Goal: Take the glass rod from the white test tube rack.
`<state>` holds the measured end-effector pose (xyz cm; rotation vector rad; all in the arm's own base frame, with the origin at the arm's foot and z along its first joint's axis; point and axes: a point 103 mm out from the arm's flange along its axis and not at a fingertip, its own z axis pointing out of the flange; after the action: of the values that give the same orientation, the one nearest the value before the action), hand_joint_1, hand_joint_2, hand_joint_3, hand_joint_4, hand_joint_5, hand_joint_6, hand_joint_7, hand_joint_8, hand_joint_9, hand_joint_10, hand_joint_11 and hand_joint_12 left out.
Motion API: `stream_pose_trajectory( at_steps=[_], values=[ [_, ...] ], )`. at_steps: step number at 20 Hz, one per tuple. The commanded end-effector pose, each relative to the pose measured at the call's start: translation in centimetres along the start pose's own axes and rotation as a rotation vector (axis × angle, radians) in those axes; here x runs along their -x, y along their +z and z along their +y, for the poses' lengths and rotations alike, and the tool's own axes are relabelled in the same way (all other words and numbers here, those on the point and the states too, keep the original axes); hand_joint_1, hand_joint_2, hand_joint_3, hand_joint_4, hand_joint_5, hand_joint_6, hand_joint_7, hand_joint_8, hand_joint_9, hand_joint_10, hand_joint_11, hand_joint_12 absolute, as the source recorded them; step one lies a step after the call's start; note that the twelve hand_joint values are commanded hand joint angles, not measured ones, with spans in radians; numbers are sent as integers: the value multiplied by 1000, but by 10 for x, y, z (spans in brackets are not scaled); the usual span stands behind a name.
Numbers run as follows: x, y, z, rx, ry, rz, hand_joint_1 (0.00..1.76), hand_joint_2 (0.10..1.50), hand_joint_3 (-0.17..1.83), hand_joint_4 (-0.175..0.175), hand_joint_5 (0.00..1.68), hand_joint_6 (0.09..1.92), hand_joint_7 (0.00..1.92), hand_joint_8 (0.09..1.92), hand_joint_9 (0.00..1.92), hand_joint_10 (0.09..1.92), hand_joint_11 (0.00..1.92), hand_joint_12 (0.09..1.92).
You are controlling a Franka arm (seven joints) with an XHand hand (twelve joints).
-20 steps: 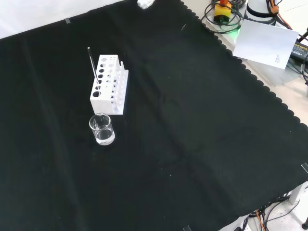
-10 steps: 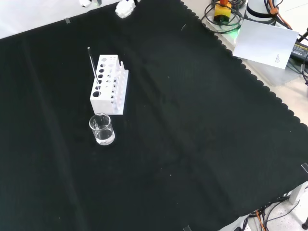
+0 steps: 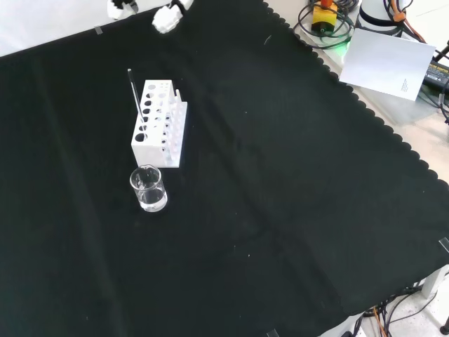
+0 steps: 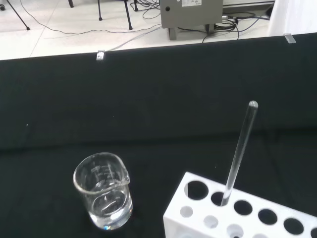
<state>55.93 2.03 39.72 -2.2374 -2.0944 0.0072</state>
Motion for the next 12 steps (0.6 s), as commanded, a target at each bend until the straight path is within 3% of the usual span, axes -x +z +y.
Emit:
stream_pose_trajectory(
  at_steps=[1, 3, 12],
  values=[
    [23, 8, 39, -12, 24, -4, 540, 937, 335, -175, 248, 644, 617, 1121, 813, 1121, 559, 1373],
    [28, 12, 47, -16, 65, -25, 541, 937, 336, -175, 247, 675, 633, 1138, 827, 1140, 595, 1369],
    [51, 26, 56, -38, 78, -3, 538, 936, 344, -175, 245, 776, 668, 1187, 857, 1193, 681, 1372]
  ],
)
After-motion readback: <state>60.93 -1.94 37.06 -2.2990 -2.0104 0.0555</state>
